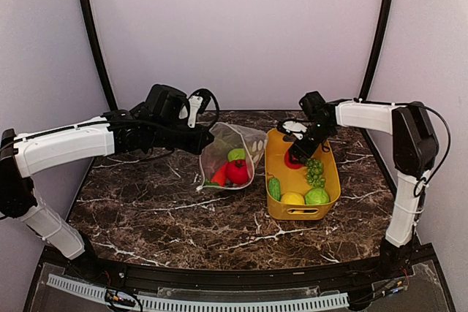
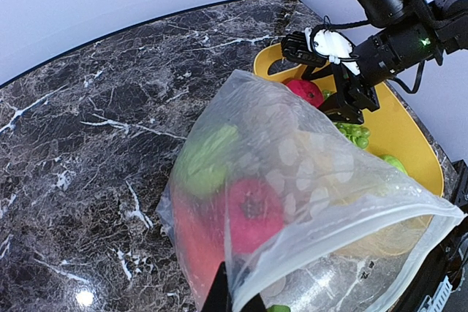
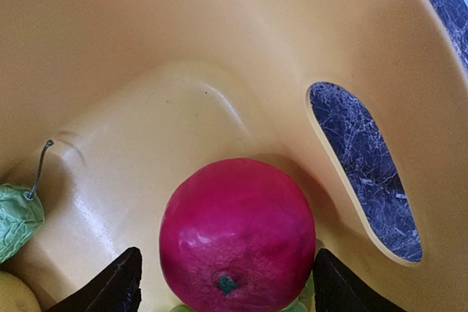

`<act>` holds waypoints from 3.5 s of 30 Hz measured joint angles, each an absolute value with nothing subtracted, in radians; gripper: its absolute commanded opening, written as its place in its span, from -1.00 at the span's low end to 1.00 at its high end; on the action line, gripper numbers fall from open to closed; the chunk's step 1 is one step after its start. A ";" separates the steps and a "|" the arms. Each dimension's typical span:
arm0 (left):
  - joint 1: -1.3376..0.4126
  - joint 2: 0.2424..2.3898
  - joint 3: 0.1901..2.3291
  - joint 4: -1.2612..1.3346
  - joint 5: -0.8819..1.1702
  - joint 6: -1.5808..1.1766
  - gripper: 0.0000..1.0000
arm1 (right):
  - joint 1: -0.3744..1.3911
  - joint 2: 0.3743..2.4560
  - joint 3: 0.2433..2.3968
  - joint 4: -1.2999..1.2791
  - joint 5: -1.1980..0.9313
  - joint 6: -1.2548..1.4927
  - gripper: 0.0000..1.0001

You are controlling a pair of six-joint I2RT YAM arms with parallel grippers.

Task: Place the food in the zip-top bag and seal the zipper
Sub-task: Pick up the fake fruit from the bin, then place the fake fruit in the zipper food storage bag.

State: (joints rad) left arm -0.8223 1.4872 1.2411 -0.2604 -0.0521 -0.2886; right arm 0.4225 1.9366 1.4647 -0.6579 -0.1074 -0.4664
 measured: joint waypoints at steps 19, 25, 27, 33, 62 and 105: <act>-0.822 1.487 1.241 -0.262 -0.049 -0.288 -0.99 | 0.422 1.904 1.454 -0.668 -0.117 -0.461 0.05; -0.822 1.488 1.241 -0.263 -0.044 -0.288 -0.99 | 0.422 1.628 1.398 -0.690 -0.195 -0.474 0.03; -0.822 1.488 1.241 -0.263 -0.043 -0.288 -0.99 | 0.426 1.556 1.398 -0.694 -0.240 -0.480 0.03; -0.822 1.489 1.241 -0.263 -0.040 -0.282 -0.99 | 0.468 1.447 1.415 -0.750 -0.402 -0.500 0.03; -0.982 1.486 1.347 -0.332 -0.118 -0.743 -0.99 | 0.826 1.607 1.731 -0.884 -0.624 -0.470 0.03; -1.000 1.481 1.323 -0.448 -0.178 -0.806 -0.99 | 0.826 1.815 1.776 -0.849 -0.456 -0.384 0.64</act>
State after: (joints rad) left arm -0.9997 1.4807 1.3228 -0.4477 -0.1776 -0.8062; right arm 0.8265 1.8149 1.7756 -0.8490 -0.4561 -0.3836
